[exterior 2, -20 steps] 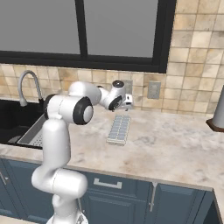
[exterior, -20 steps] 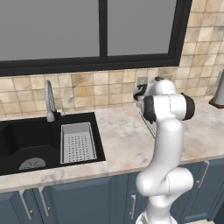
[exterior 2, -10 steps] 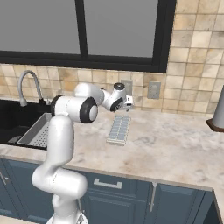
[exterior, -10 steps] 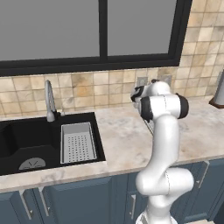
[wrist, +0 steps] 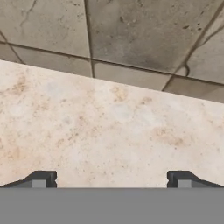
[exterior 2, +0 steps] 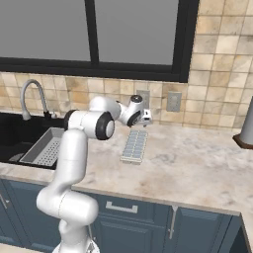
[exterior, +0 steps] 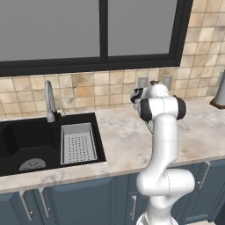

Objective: The ice cube tray has been filled with water. Take the tray and place it in the freezer to make ice. Close the freezer door after placing the tray.

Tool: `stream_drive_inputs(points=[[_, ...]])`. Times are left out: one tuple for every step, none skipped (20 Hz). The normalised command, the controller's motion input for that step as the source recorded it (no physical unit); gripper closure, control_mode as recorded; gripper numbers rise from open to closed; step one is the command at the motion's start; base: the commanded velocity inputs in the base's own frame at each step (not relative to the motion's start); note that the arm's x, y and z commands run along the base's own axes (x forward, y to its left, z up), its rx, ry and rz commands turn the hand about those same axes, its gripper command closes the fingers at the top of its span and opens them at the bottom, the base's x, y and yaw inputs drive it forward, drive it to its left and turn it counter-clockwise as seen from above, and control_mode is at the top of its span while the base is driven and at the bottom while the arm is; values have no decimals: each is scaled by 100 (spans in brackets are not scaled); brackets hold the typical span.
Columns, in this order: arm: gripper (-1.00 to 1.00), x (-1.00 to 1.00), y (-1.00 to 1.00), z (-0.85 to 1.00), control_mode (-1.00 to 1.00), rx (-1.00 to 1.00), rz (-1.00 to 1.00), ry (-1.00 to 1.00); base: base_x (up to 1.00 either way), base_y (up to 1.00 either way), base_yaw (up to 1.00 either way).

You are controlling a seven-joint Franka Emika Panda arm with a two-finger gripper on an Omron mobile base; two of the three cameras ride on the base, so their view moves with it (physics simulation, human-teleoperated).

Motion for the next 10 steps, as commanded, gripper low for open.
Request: stream_drive_inputs(points=[[-100, 0, 0, -21, -100, 0, 0, 9, 0, 0, 0], [-100, 0, 0, -22, -100, 0, 0, 9, 0, 0, 0], [-100, 0, 0, -23, -100, 0, 0, 9, 0, 0, 0], [-100, 0, 0, -24, -100, 0, 0, 9, 0, 0, 0], [-100, 0, 0, -24, -100, 0, 0, 10, 0, 0, 0], [-100, 0, 0, -25, -100, 0, 0, 11, 0, 0, 0], [-100, 0, 0, -26, -100, 0, 0, 11, 0, 0, 0], [-100, 0, 0, -27, -100, 0, 0, 10, 0, 0, 0], [-100, 0, 0, -29, -100, 0, 0, 10, 0, 0, 0], [-100, 0, 0, -31, -100, 0, 0, 9, 0, 0, 0]])
